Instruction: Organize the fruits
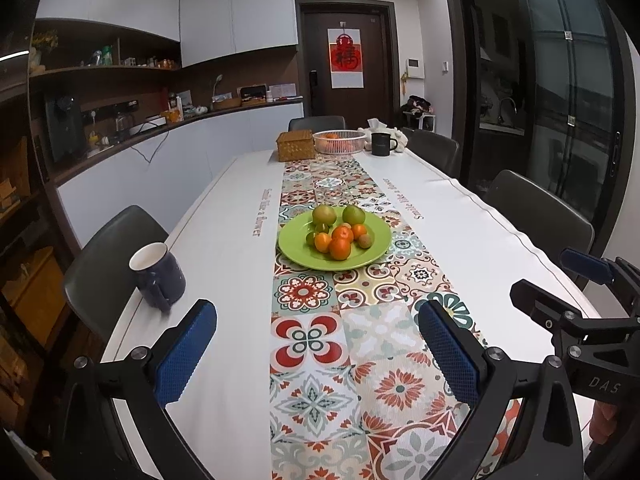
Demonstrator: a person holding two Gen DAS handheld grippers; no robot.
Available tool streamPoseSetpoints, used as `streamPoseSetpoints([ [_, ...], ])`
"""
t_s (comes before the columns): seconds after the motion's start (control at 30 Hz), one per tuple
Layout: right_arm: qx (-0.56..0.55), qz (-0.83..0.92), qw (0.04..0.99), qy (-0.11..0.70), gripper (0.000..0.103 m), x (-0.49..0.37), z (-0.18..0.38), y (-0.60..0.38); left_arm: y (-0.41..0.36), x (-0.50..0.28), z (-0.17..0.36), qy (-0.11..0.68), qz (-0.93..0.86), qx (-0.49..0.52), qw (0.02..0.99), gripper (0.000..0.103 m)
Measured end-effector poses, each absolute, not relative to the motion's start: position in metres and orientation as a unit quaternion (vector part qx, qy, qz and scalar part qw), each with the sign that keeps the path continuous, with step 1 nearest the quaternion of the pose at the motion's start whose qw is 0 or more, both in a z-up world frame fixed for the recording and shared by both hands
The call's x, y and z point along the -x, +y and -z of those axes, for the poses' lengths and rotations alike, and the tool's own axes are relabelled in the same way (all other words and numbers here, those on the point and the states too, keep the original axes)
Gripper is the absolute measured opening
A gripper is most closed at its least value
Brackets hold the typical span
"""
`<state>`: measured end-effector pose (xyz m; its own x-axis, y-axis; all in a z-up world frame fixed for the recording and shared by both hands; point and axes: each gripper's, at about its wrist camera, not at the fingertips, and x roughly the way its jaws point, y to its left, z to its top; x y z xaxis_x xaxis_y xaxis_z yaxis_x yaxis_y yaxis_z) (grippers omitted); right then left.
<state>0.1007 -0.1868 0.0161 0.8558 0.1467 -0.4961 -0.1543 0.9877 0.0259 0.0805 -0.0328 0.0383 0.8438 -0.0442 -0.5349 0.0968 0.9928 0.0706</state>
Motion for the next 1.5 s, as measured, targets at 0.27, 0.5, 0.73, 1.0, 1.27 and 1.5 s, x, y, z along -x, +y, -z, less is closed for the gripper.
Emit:
streamPoseSetpoints([
  [0.27,0.01,-0.083,0.962,0.259,0.088,-0.097,-0.0164,-0.1858,-0.0291,-0.0748,-0.0372,0.278,0.037,-0.042,0.959,0.103],
  [0.5,0.01,-0.084,0.962,0.26,0.088,-0.0972,-0.0165,-0.1849,-0.0291,-0.0727,-0.0366,0.278,0.036,-0.043,0.959,0.103],
  [0.73,0.01,-0.085,0.961,0.265,0.088,-0.1,-0.0152,-0.1825,-0.0289,-0.0704,-0.0369,0.275,0.034,-0.043,0.96,0.103],
  [1.0,0.009,-0.087,0.96,0.267,0.088,-0.1008,-0.0137,-0.1832,-0.0293,-0.0718,-0.0383,0.273,0.033,-0.044,0.96,0.103],
  [1.27,0.009,-0.087,0.959,0.27,0.088,-0.1013,-0.0122,-0.1831,-0.0297,-0.0722,-0.0376,0.274,0.033,-0.043,0.96,0.103],
  [1.5,0.008,-0.087,0.958,0.273,0.088,-0.1032,-0.0087,-0.1816,-0.0284,-0.0744,-0.0342,0.277,0.031,-0.043,0.96,0.103],
])
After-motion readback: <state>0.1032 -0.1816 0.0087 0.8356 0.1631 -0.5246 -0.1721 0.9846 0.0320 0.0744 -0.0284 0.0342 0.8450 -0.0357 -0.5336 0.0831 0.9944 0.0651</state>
